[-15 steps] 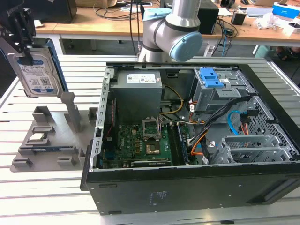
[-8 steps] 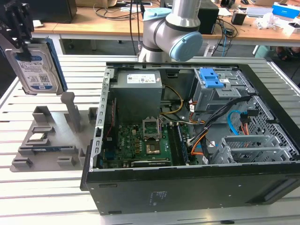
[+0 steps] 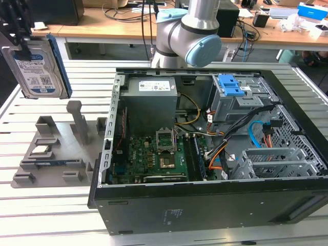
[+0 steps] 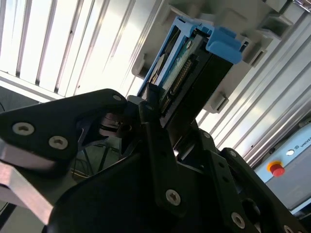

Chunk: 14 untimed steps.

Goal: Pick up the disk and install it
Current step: 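Pick up the disk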

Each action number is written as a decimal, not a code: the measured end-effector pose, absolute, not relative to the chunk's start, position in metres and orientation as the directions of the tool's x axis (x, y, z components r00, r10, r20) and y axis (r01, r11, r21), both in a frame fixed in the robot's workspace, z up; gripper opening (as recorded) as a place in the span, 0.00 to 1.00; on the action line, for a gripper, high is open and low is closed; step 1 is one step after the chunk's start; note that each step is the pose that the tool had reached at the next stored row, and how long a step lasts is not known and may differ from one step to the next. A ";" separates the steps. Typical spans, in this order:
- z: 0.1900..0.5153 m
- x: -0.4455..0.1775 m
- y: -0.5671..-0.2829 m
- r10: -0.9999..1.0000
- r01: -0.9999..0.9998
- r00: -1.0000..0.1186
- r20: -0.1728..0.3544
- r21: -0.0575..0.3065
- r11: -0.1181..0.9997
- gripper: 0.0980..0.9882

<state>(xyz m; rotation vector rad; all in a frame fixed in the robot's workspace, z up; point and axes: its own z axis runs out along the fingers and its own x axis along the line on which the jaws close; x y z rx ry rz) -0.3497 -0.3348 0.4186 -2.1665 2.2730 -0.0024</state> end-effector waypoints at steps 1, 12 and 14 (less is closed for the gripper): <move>0.422 -0.350 -0.335 -0.999 -0.999 -0.048 0.000 -0.002 0.048 0.30; 0.450 -0.350 -0.335 -0.999 -0.999 -0.048 0.000 -0.002 0.048 0.30; 0.457 -0.350 -0.335 -0.999 -0.999 -0.048 0.000 -0.002 0.048 0.30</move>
